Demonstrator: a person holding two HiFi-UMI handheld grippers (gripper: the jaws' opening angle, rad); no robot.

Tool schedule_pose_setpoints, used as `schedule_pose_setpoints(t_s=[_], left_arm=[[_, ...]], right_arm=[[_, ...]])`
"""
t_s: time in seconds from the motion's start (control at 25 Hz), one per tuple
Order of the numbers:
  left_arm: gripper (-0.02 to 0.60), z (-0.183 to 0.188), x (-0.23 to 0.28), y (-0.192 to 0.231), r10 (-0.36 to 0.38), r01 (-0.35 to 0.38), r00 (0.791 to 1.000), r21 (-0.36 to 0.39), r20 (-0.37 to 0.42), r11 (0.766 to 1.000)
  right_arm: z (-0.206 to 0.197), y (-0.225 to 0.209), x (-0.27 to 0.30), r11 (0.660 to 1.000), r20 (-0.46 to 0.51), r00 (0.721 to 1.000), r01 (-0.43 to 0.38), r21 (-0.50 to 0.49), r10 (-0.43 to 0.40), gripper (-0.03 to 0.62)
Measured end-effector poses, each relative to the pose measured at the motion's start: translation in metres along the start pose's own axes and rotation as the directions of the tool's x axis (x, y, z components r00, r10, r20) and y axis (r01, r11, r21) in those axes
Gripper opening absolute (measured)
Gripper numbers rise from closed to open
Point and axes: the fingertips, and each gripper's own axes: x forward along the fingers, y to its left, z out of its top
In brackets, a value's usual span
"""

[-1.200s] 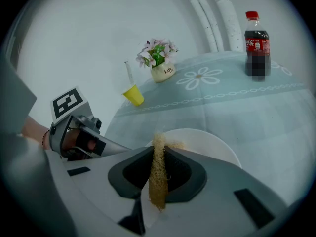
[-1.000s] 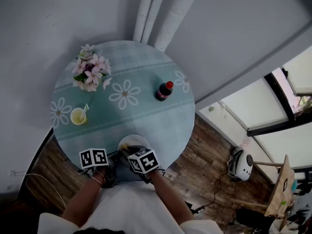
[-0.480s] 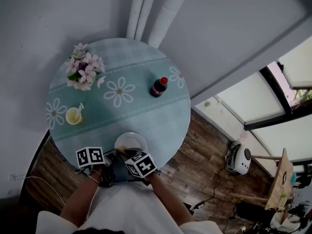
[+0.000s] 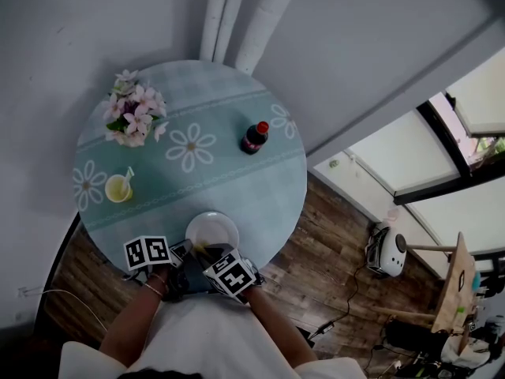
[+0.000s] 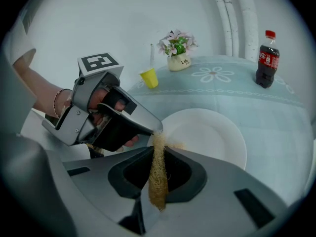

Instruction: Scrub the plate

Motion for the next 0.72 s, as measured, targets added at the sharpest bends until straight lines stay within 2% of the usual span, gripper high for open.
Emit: schedule_pose_setpoints(t_s=[0.4, 0.72], left_arm=[[0.037, -0.001, 0.0, 0.0, 0.002, -0.002, 1.0, 0.009, -0.023, 1.0], [0.037, -0.001, 0.0, -0.001, 0.006, -0.005, 0.999, 0.011, -0.031, 1.0]], right_arm=[[-0.011, -0.002, -0.007, 0.997, 0.001, 0.997, 0.074, 0.002, -0.074, 0.065], [-0.015, -0.025, -0.016, 0.984, 0.037, 0.987, 0.149, 0.095, -0.153, 0.066]])
